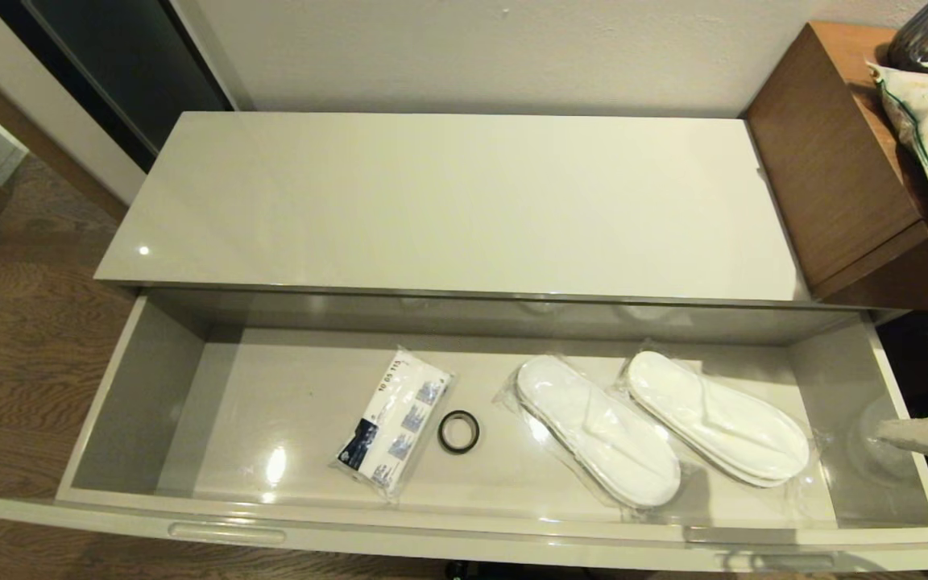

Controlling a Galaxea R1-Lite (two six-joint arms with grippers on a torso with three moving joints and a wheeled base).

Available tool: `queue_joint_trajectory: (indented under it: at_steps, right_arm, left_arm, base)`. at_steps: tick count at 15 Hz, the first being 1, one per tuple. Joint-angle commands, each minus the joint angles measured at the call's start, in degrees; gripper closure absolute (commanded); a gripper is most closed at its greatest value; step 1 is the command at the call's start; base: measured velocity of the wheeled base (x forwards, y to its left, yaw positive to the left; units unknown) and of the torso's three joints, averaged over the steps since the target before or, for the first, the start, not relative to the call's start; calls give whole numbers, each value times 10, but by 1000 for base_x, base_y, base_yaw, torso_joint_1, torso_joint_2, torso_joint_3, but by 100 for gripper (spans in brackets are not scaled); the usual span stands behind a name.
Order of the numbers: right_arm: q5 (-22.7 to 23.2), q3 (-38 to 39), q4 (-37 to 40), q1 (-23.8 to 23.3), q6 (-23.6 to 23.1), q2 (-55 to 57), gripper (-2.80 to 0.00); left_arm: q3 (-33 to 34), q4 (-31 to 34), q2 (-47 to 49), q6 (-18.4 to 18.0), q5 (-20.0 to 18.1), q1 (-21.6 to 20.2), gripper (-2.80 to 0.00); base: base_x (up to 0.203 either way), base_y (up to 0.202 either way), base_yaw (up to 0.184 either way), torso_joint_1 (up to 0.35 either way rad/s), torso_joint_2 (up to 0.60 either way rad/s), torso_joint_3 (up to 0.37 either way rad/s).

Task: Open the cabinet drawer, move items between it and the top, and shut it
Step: Take out the disposable slippers from the drawer

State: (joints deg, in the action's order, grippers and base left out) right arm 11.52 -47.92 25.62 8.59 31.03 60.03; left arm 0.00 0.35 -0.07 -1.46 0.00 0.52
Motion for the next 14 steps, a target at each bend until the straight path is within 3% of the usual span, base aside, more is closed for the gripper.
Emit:
queue_joint_trajectory:
  at_steps: [1, 14]
  right_arm:
    - [1, -2, 0, 0, 1, -6, 0]
    - [4, -47, -16, 2, 19, 44, 0]
  left_arm:
    - [0, 0, 1, 0, 0, 0, 0]
    - [0, 0, 1, 0, 0, 0, 0]
  base:
    - [0, 0, 0, 0, 0, 0]
    - [0, 0, 0, 0, 0, 0]
